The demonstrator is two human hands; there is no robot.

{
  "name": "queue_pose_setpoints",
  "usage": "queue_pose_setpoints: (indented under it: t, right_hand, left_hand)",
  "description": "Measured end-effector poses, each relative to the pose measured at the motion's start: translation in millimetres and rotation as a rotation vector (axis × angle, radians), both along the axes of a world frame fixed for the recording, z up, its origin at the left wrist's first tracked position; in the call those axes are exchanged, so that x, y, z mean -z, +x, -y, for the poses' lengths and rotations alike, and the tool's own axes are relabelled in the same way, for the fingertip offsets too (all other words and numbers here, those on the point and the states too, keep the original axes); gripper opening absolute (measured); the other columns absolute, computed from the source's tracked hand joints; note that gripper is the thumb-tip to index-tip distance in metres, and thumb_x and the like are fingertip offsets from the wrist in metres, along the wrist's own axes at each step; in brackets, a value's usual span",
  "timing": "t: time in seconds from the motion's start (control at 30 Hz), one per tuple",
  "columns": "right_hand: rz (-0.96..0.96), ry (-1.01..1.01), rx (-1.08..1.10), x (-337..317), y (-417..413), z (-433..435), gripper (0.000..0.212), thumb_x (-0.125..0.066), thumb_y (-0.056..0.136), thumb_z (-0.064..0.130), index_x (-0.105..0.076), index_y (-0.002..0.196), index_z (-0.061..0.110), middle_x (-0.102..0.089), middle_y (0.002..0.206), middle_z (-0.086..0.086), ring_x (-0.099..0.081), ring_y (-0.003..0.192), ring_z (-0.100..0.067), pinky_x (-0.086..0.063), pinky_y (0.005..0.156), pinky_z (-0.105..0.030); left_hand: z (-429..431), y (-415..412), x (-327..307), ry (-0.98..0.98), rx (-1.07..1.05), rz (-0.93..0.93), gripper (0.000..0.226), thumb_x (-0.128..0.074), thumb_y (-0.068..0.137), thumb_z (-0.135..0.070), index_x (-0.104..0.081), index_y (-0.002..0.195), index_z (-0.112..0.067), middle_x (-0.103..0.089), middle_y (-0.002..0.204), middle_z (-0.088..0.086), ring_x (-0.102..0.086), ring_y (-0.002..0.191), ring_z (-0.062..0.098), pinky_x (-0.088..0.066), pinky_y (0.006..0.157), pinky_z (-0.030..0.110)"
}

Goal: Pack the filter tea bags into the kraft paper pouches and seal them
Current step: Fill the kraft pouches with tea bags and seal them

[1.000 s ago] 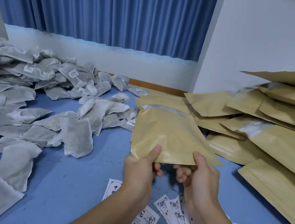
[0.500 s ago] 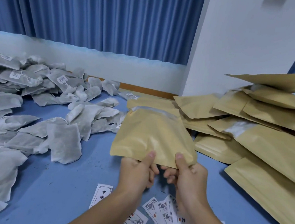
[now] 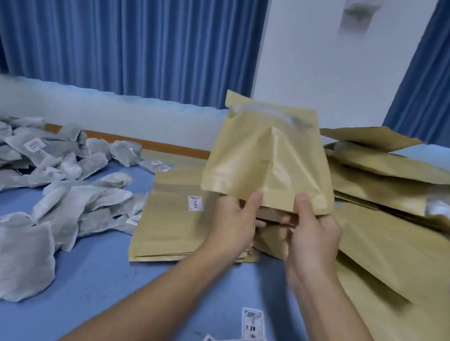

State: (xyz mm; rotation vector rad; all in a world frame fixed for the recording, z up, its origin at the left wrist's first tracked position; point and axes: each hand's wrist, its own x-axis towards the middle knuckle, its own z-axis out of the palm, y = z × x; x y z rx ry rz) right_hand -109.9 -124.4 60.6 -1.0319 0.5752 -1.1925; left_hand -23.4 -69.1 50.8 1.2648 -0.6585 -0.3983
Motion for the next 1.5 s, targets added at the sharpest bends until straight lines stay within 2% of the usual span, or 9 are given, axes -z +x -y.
queue_pose_setpoints:
  t: [0.13,0.27,0.47,0.63,0.83,1.03,1.2,1.37,1.5]
  right_hand:
    - [0.163,0.066,0.093,-49.1,24.4,74.9,0.007,-0.059,0.099,0.007,-0.064,0.100,0.004,-0.063,0.074,-0.009,-0.056,0.056,-0.012,-0.046,0.049,-0.021]
    - [0.341,0.200,-0.076,-53.7,47.1,117.8,0.021,-0.062,0.093,-0.008,-0.060,0.113,-0.006,-0.066,0.101,-0.013,-0.067,0.094,-0.019,-0.056,0.084,-0.021]
    - [-0.423,-0.356,-0.179,19.7,73.9,86.0,0.036,-0.058,0.097,0.003,-0.060,0.133,0.006,-0.068,0.124,-0.005,-0.063,0.113,-0.010,-0.046,0.101,-0.021]
    - [-1.091,-0.903,-0.362,72.0,78.4,48.2,0.041,-0.052,0.100,0.027,-0.055,0.141,0.022,-0.057,0.143,0.003,-0.051,0.131,-0.020,-0.039,0.110,-0.033]
    - [-1.126,-1.249,-0.243,78.4,76.9,25.3,0.021,-0.037,0.104,0.029,-0.054,0.100,0.018,-0.058,0.108,0.006,-0.052,0.104,-0.021,-0.043,0.090,-0.034]
    - [-1.155,-1.294,-0.444,68.6,82.3,14.6,0.041,-0.039,0.098,0.063,-0.057,0.122,0.034,-0.054,0.138,0.014,-0.048,0.129,-0.014,-0.039,0.088,-0.029]
    - [-1.210,-1.375,-0.591,59.0,82.7,4.0,0.057,-0.048,0.094,0.065,-0.048,0.144,0.036,-0.041,0.154,0.019,-0.042,0.138,-0.013,-0.041,0.108,-0.037]
    - [-1.110,-1.399,-0.374,48.9,80.2,-5.9,0.025,-0.043,0.105,0.036,-0.062,0.092,0.025,-0.066,0.082,0.003,-0.057,0.082,-0.027,-0.049,0.075,-0.041]
    - [-0.861,-1.180,-0.445,36.4,69.9,-17.4,0.040,-0.053,0.099,0.022,-0.065,0.098,0.060,-0.065,0.082,0.030,-0.057,0.085,0.000,-0.045,0.074,-0.022]
  left_hand:
    - [74.2,26.1,-59.5,-0.025,-0.010,-0.038,0.028,-0.069,0.094,-0.014,-0.060,0.119,-0.004,-0.074,0.081,0.019,-0.065,0.048,0.016,-0.054,0.049,0.025]
    - [106.3,51.2,-55.8,0.121,0.148,-0.074,0.086,-0.070,0.094,-0.030,-0.016,0.159,-0.017,-0.040,0.157,0.007,-0.057,0.127,0.020,-0.047,0.108,0.036]
    - [39.5,96.3,16.7,0.685,0.088,0.749,0.065,-0.070,0.086,-0.052,-0.054,0.140,-0.019,-0.063,0.135,0.000,-0.058,0.123,0.015,-0.040,0.093,0.020]
    - [-32.8,130.0,49.1,1.191,0.311,1.151,0.127,-0.053,0.055,-0.097,-0.021,0.154,-0.023,-0.028,0.158,0.003,-0.022,0.149,0.023,-0.021,0.119,0.054]
    - [-68.4,144.0,47.0,0.985,0.296,1.270,0.096,-0.047,0.071,-0.089,-0.049,0.138,-0.020,-0.052,0.140,0.002,-0.051,0.126,0.022,-0.043,0.104,0.039]
    - [-87.4,154.5,35.3,0.966,0.385,1.252,0.074,-0.058,0.081,-0.076,-0.055,0.140,-0.033,-0.051,0.148,-0.011,-0.051,0.130,0.015,-0.042,0.107,0.030]
    - [-101.3,150.7,27.2,0.870,0.356,1.296,0.029,-0.053,0.099,-0.051,-0.069,0.114,-0.032,-0.068,0.088,-0.012,-0.054,0.072,0.001,-0.045,0.070,0.026]
    - [-122.3,144.0,20.9,0.619,-0.048,1.655,0.023,-0.054,0.102,-0.026,-0.065,0.086,-0.014,-0.063,0.081,0.000,-0.059,0.076,0.022,-0.045,0.068,0.037]
    - [-145.6,101.2,43.0,0.093,-0.484,1.140,0.036,-0.065,0.094,-0.032,-0.051,0.066,-0.015,-0.046,0.065,-0.008,-0.043,0.061,0.015,-0.037,0.059,0.028]
